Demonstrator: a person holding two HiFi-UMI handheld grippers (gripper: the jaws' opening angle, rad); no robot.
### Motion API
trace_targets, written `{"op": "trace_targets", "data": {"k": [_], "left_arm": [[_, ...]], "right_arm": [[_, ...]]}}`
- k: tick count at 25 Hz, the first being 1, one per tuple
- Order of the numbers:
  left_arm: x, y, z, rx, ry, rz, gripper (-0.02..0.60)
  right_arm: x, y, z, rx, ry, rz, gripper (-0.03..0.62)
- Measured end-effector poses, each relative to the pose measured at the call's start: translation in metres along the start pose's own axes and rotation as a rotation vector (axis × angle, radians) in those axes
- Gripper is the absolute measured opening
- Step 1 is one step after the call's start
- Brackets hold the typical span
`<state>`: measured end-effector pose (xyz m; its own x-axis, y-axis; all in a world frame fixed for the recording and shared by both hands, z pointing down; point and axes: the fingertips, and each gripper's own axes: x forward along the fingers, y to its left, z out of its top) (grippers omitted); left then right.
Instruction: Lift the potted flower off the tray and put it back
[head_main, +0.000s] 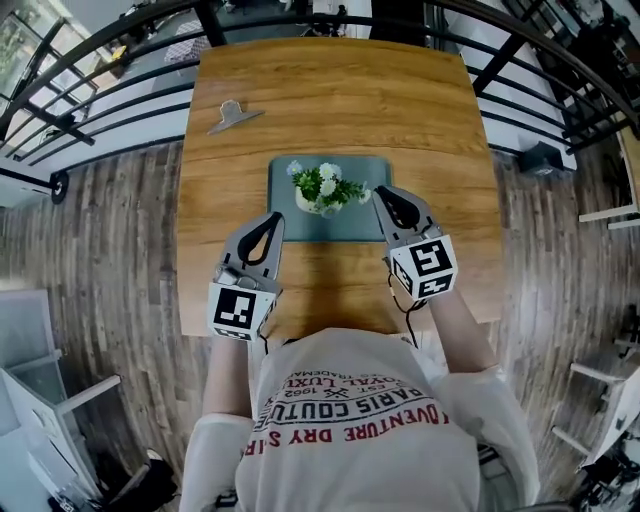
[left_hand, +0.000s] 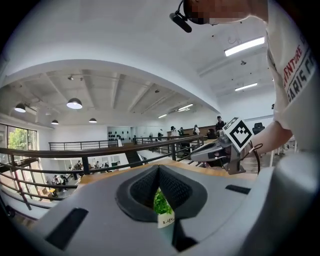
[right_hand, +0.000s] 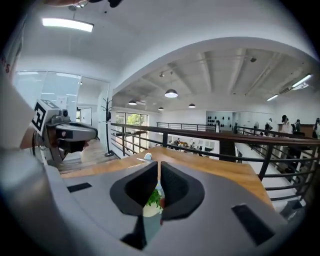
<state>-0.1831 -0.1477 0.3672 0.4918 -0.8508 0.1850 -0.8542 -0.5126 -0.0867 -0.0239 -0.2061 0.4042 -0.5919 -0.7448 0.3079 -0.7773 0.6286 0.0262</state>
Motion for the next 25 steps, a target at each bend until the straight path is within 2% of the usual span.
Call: {"op": "trace_targets", "data": {"k": [7, 15, 25], "left_arm": [[-0.004, 0.014, 0.027, 0.018, -0.047, 0.017, 0.012], [-0.007, 0.017, 0.042, 0.030, -0.052, 0.032, 0.012], [-0.008, 0.014, 0.055, 0.033, -0.070, 0.036, 0.012]], "right_arm": [[-0.027, 0.005, 0.037, -0.005, -0.074, -0.021, 0.028], [-0.045, 0.006, 0.061, -0.017, -0.142, -0.058, 0.026], [-0.053, 0.014, 0.075, -0.026, -0.198, -0.024, 0.026]]}}
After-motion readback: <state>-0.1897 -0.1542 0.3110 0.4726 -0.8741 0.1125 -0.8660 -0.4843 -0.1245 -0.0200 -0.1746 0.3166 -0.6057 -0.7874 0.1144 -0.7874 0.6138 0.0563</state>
